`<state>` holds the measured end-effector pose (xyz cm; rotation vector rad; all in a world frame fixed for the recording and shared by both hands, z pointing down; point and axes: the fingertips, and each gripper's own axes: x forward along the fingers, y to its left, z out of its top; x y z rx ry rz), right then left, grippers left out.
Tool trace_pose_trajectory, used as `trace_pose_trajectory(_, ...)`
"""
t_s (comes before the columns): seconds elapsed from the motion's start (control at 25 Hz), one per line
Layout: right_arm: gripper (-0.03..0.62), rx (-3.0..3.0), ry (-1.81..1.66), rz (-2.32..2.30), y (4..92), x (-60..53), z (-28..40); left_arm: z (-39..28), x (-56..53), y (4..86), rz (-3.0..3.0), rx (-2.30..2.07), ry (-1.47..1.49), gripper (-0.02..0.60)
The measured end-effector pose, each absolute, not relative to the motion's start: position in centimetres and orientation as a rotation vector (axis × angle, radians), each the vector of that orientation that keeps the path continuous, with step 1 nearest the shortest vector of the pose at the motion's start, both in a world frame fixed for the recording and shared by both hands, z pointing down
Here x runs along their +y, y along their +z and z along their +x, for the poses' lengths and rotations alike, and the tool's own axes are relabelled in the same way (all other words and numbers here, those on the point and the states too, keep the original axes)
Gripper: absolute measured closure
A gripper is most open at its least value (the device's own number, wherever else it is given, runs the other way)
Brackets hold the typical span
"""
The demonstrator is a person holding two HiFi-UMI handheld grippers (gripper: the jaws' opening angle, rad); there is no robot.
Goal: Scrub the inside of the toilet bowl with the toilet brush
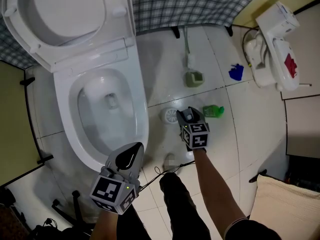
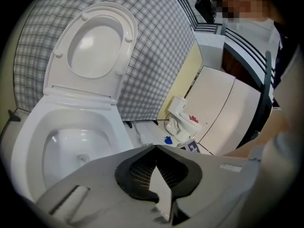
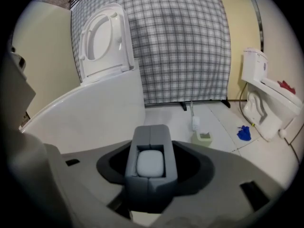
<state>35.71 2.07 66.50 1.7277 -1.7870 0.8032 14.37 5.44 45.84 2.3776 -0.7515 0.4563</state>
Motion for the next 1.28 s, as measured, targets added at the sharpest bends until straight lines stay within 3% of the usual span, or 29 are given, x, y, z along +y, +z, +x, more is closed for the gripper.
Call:
trace_pose_trajectory(0.28, 0.368, -1.804, 0.746, 1.717, 61.2, 4.2, 35.9, 14.1, 4.8, 43.5, 2.389, -0.763, 0.455, 0.586)
trace_pose_trajectory(0.72, 0.368, -2.056, 0.419, 1.733, 36.8, 3.1, 32.8, 10.0, 2.3, 34.2, 2.397, -0.867, 0.390, 0.587)
trace_pose_trajectory(1.04, 0.370, -2.263, 0.224, 1.750, 22.0, -0.6, 27.5, 6.2, 0.7, 26.5, 2.418, -0.961, 0.327, 0.586)
trace_pose_trajectory(1.28, 0.370, -2.407, 0.254, 1.672, 19.9, -2.3, 21.1, 2.1, -0.2, 26.1, 2.372, -1.038, 0.357, 0.586)
